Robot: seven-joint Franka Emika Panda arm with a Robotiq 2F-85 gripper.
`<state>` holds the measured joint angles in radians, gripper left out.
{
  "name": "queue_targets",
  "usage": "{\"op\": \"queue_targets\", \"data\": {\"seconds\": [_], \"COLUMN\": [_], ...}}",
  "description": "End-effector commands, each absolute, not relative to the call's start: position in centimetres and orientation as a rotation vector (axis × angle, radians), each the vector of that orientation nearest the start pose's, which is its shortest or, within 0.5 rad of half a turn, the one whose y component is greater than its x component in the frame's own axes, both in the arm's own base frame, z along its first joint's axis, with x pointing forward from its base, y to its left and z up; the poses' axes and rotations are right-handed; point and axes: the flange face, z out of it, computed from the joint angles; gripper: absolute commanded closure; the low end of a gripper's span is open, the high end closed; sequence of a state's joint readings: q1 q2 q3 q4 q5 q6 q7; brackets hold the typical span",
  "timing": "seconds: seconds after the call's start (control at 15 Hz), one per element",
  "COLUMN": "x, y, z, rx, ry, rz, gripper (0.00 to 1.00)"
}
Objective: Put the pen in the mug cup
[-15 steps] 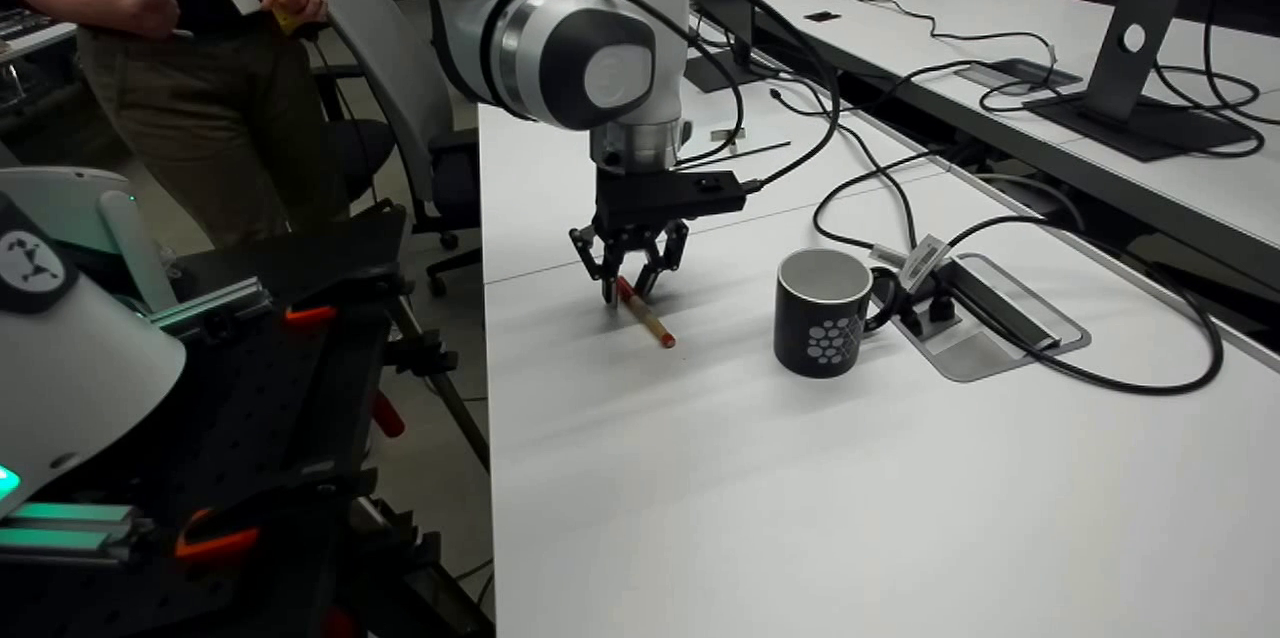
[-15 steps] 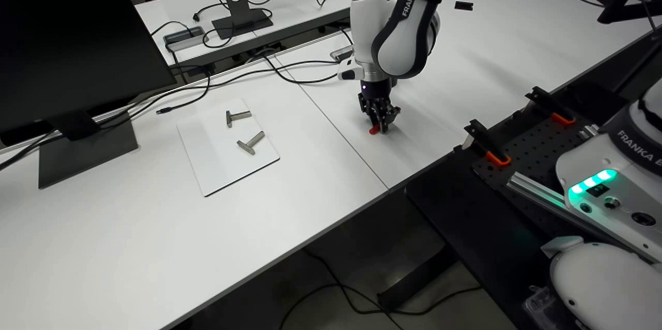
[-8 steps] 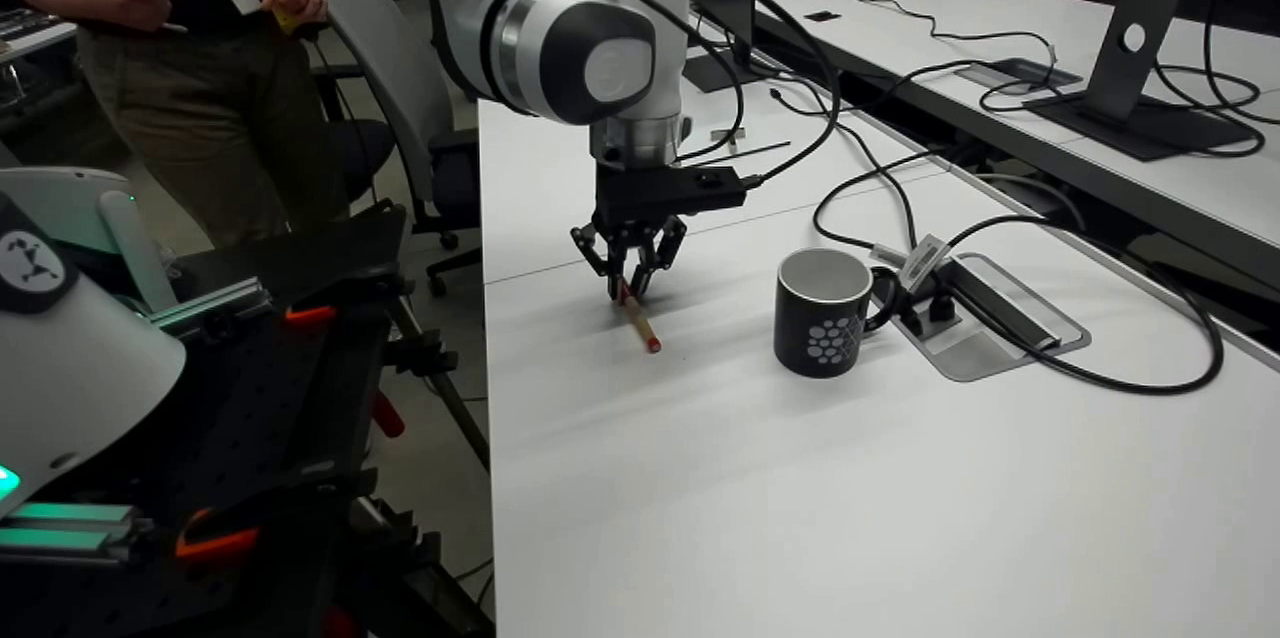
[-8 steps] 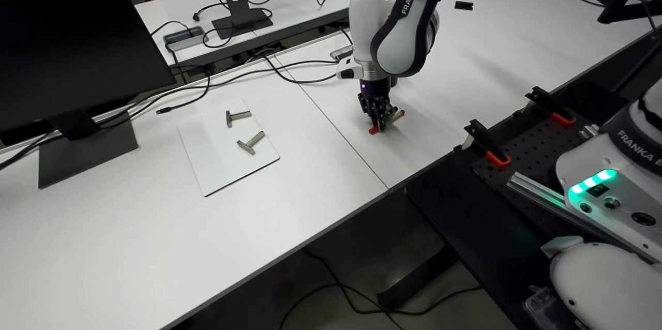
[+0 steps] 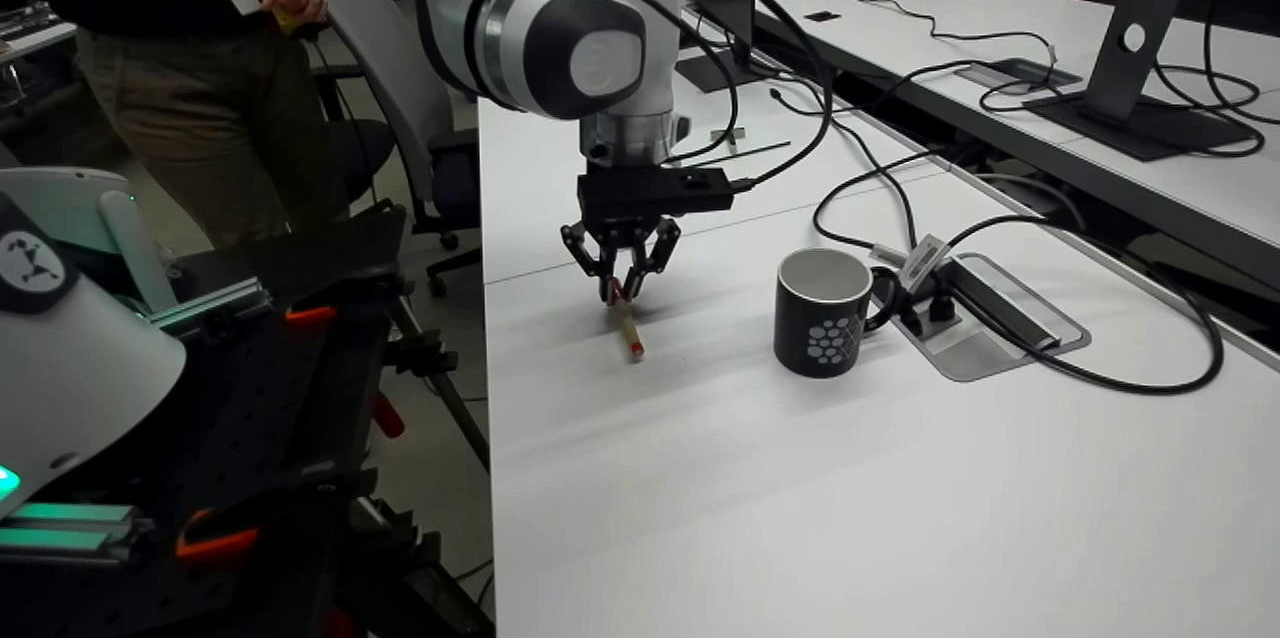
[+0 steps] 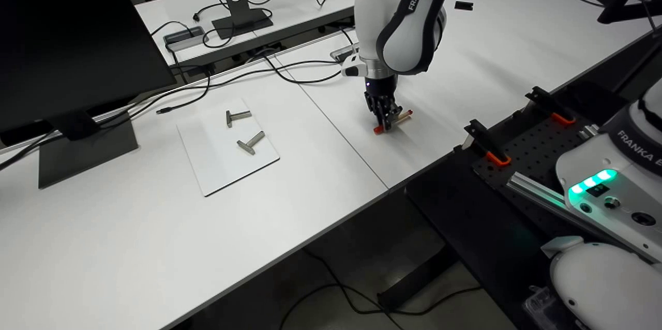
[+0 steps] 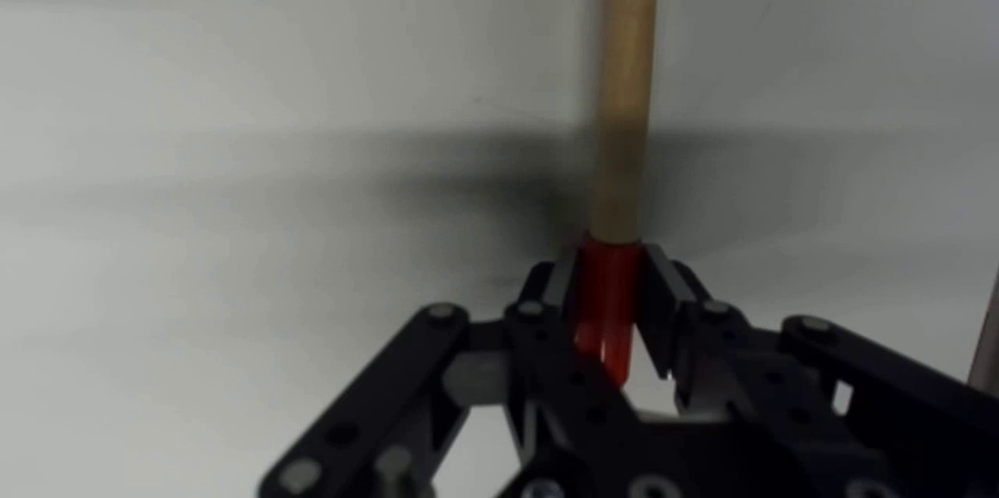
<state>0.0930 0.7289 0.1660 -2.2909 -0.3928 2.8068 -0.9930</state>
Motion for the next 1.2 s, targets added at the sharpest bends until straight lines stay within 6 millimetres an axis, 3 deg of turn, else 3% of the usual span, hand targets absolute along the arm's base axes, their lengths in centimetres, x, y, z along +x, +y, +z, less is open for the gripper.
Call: {"op": "queue_targets", "data": {"seconds": [0.0, 0.33, 0.67, 1.13], "x": [42.6, 42.5, 43.2, 44.4], "y": [14.3, 13.7, 12.1, 9.8], "z": [5.7, 8.5, 10.4, 12.7], "rx": [2.295, 2.462, 2.748, 2.98], "ry": [2.2, 1.996, 1.652, 1.096], "rz": [-0.261, -0.259, -0.212, -0.186], "gripper": [0.92, 0.92, 0.92, 0.92]}}
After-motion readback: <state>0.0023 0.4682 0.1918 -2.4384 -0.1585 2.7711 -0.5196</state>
